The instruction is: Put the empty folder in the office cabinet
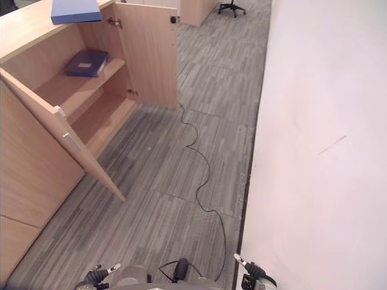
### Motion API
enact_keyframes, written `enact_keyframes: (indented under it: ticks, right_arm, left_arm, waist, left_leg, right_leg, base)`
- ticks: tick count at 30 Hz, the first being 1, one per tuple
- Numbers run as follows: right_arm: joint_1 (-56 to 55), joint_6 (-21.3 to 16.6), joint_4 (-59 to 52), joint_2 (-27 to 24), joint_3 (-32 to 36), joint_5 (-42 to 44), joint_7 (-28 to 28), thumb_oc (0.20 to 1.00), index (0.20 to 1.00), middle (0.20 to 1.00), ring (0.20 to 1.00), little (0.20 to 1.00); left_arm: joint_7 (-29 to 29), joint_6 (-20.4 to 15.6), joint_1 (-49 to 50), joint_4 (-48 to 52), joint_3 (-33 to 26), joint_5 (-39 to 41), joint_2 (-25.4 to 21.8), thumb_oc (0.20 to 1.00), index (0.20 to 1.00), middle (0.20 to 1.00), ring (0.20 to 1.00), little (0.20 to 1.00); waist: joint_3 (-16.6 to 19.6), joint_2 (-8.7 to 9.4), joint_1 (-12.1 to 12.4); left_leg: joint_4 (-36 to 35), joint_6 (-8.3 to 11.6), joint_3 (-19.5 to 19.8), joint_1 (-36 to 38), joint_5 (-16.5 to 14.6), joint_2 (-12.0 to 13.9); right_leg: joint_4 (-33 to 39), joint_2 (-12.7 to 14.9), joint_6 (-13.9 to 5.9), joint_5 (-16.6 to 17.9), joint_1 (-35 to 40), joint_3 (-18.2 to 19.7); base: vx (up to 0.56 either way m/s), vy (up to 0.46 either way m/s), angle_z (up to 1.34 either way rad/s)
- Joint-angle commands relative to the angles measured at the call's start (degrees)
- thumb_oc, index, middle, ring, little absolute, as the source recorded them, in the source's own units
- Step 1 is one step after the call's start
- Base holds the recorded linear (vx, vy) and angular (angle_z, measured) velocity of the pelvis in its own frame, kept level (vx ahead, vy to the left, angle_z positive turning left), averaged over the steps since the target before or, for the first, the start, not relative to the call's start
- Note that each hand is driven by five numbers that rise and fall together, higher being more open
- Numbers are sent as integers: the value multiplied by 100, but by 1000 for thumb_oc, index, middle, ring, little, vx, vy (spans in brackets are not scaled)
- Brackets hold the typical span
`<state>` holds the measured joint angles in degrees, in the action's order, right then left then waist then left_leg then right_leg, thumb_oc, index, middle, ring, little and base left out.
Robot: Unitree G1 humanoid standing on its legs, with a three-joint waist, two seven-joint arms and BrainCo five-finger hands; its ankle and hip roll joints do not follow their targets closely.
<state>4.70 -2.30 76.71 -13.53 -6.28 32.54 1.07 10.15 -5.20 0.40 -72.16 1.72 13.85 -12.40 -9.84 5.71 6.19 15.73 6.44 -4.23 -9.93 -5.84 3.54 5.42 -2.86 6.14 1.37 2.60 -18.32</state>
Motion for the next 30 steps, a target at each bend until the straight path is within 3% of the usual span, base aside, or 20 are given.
enact_keyframes:
  ticks: [1,2,5,6,9,13,17,20,21,23,25,26,27,29,30]
  right_arm:
    - [-6,-112,-13,-203,60,-100,28,1000,1000,1000,1000,1000]
    - [-24,-103,-36,-173,38,-157,50,1000,1000,1000,1000,1000]
    - [-41,-110,-41,-157,19,-196,56,1000,1000,1000,1000,1000]
    - [-50,-97,-31,-142,4,-262,52,1000,1000,1000,1000,1000]
    - [-80,-81,-28,-108,-36,-386,39,1000,1000,1000,1000,1000]
    - [-100,-45,-23,-52,-87,-491,4,1000,1000,1000,1000,1000]
    - [-43,-46,41,67,-142,-510,-2,1000,1000,1000,1000,1000]
    - [41,-21,37,135,-131,-557,-57,1000,1000,1000,1000,1000]
    - [40,-21,36,135,-131,-557,-57,1000,1000,1000,1000,1000]
    - [84,-6,-14,158,-70,-584,-76,1000,1000,1000,1000,1000]
    - [84,4,-54,139,-24,-578,-128,1000,1000,1000,1000,1000]
    - [84,4,-54,139,-24,-578,-128,1000,1000,1000,1000,1000]
    - [114,15,-122,121,1,-557,-144,1000,1000,1000,1000,1000]
    - [92,10,-256,128,-26,-552,-164,1000,1000,1000,1000,1000]
    - [93,0,-323,137,-65,-537,-169,1000,1000,1000,1000,1000]
  left_arm:
    - [88,-110,-7,-95,32,76,-39,1000,1000,1000,1000,1000]
    - [89,-104,32,-101,16,65,-36,1000,1000,1000,1000,1000]
    - [85,-103,72,-121,-13,78,-26,1000,1000,1000,1000,1000]
    - [80,-102,120,-146,-44,98,-5,1000,1000,1000,1000,1000]
    - [71,-105,208,-194,-118,167,41,1000,1000,1000,1000,1000]
    - [48,-83,292,-215,-196,172,34,1000,1000,1000,1000,1000]
    - [44,-85,240,-270,-215,130,-27,1000,1000,1000,1000,1000]
    - [73,-102,163,-341,-283,209,-54,1000,1000,1000,1000,1000]
    - [73,-102,163,-341,-283,209,-55,1000,1000,1000,1000,1000]
    - [88,-89,122,-377,-315,226,-66,1000,1000,1000,1000,1000]
    - [91,-85,120,-379,-328,251,-82,1000,1000,1000,1000,1000]
    - [91,-85,120,-379,-328,251,-82,1000,1000,1000,1000,1000]
    - [76,-56,106,-369,-281,197,-105,1000,1000,1000,1000,1000]
    - [55,-32,94,-348,-281,213,-154,1000,1000,1000,1000,1000]
    - [42,-27,106,-315,-272,204,-182,1000,1000,1000,1000,1000]
  waist:
    - [-66,-111,260]
    - [-57,-205,357]
    - [-52,-246,418]
    - [-12,-332,504]
    - [88,-460,586]
    - [180,-480,642]
    - [310,-277,703]
    - [459,-140,766]
    - [460,-139,767]
    - [577,-106,802]
    - [635,-124,825]
    - [635,-124,825]
    - [624,-177,803]
    - [543,-244,802]
    - [539,-347,826]
  left_leg:
    - [-140,-286,-178,-393,707,-75]
    - [-648,-216,-237,-501,1117,-83]
    - [-921,-210,-254,-569,1236,-128]
    - [-1483,-186,-216,-604,1418,-173]
    - [-1976,-137,-337,-595,1657,-122]
    - [-1993,-207,-508,-363,1761,-32]
    - [-1748,-298,-540,-349,1647,-64]
    - [-1272,-458,-595,-464,1190,-190]
    - [-1269,-458,-596,-466,1188,-190]
    - [-1182,-556,-620,-375,941,-326]
    - [-1240,-695,-634,-154,803,-494]
    - [-1240,-695,-634,-154,803,-494]
    - [-1327,-840,-597,164,658,-691]
    - [-1402,-929,-507,490,410,-826]
    - [-1428,-955,-479,598,326,-725]
  right_leg:
    - [-42,384,-950,-269,301,0]
    - [-42,286,-955,-347,415,20]
    - [-42,238,-958,-403,483,54]
    - [-42,155,-959,-506,617,142]
    - [-42,71,-965,-695,899,262]
    - [-42,67,-973,-827,1089,326]
    - [-42,279,-1041,-958,1110,270]
    - [-42,703,-1287,-898,1137,201]
    - [-42,704,-1287,-898,1136,202]
    - [-74,1053,-1497,-672,1220,78]
    - [-714,1440,-1660,-356,997,80]
    - [-714,1440,-1660,-357,996,80]
    - [-1479,1822,-1705,138,732,96]
    - [-2262,2222,-1702,548,394,42]
    - [-2348,2425,-1529,599,196,-313]
  base:
    - [229,-14,4]
    - [178,1,-9]
    - [177,23,-13]
    - [258,57,-7]
    - [319,92,-17]
    - [253,95,-34]
    - [229,122,-12]
    - [310,241,-3]
    - [210,181,-17]
    - [257,228,-11]
    - [197,230,-10]
    - [246,332,-19]
    - [223,311,-12]
    - [311,328,11]
    - [231,154,14]
